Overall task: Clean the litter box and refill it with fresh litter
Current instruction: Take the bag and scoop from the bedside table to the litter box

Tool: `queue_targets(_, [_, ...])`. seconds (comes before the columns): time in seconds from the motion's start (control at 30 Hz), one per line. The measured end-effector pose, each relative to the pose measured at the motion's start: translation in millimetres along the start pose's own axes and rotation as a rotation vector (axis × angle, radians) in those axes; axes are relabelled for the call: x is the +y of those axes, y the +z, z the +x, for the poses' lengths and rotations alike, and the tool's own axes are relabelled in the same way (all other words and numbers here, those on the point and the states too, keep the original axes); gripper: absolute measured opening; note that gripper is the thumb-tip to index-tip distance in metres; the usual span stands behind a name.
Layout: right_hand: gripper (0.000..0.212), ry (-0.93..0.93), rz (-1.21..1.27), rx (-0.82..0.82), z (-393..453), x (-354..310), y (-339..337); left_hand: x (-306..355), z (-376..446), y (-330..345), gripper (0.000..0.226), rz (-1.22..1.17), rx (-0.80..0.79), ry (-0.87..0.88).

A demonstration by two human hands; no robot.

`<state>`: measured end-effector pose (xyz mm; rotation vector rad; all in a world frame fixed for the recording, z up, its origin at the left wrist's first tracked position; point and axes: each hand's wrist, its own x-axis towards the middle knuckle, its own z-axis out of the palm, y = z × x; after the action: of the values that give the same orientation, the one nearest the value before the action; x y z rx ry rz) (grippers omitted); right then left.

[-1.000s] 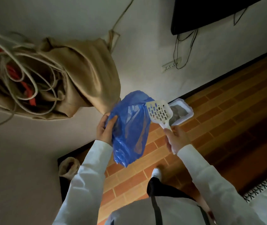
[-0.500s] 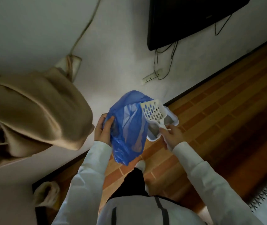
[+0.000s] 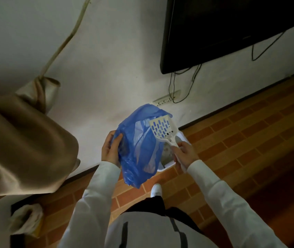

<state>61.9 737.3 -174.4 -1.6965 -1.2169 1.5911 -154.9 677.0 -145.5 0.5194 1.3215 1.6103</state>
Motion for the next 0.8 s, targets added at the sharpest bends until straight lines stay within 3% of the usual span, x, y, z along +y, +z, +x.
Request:
queue_targets(0.13, [0.016,-0.004,-0.072,-0.032,33,-14,-13,-6,15,19,0.017,0.002,0.063,0.021])
queue_targets(0.23, [0.02,0.003,-0.158,-0.079,57,-22,-23,-11,19,33,0.006,-0.036,0.131,0.005])
queue_targets(0.43, [0.013,0.019,-0.3,-0.29,106,-45,-51,-24,21,59,0.011,-0.115,0.279,0.059])
queue_targets(0.8, [0.024,-0.125,-0.695,-0.606,183,-72,-89,-80,10,113,0.008,-0.188,0.71,0.206])
